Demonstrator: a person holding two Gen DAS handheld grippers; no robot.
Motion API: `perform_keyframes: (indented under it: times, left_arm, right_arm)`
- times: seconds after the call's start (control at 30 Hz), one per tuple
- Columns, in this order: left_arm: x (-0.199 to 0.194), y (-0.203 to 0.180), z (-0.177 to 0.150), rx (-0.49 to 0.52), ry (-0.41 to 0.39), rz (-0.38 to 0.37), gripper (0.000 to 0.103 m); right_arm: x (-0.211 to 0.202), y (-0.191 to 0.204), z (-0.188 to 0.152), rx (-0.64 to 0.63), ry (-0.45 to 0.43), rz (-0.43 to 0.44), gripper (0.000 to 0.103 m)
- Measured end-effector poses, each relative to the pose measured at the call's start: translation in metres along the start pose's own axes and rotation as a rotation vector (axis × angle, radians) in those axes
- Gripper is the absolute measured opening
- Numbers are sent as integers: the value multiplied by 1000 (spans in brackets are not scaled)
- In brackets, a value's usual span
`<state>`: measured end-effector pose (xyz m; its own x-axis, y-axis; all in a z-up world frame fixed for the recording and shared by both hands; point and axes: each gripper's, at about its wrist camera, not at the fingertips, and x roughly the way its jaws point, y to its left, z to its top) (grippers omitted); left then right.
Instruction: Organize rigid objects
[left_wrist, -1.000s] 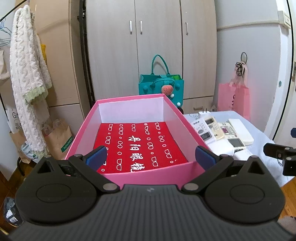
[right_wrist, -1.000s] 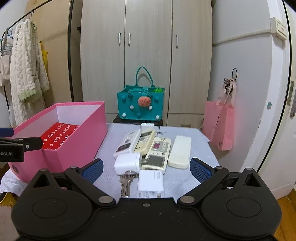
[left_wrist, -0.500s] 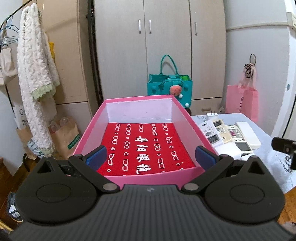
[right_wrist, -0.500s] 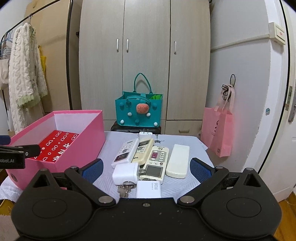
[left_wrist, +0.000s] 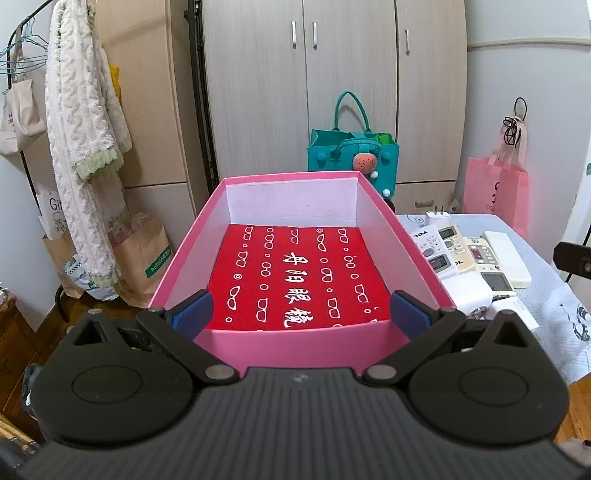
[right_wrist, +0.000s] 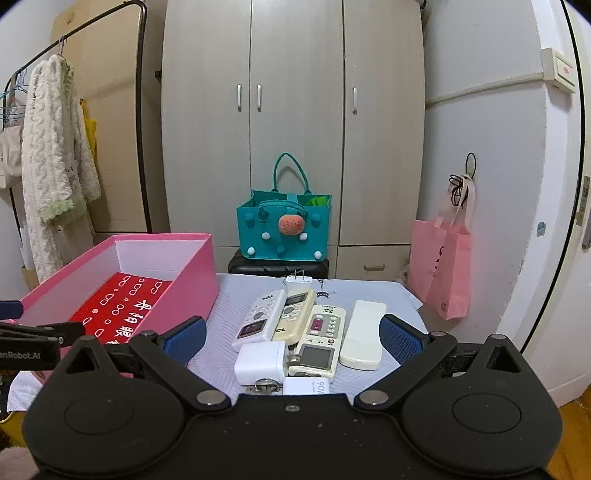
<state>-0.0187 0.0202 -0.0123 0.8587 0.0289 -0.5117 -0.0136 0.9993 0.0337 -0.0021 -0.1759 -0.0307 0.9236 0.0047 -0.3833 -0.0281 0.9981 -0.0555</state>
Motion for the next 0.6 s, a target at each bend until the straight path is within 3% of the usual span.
perform_keyframes:
  times: [0.6]
  left_arm:
    - [0,5,-1,-8,6,0,103]
  right_arm:
    - [2,3,-3,-5,16,8,102]
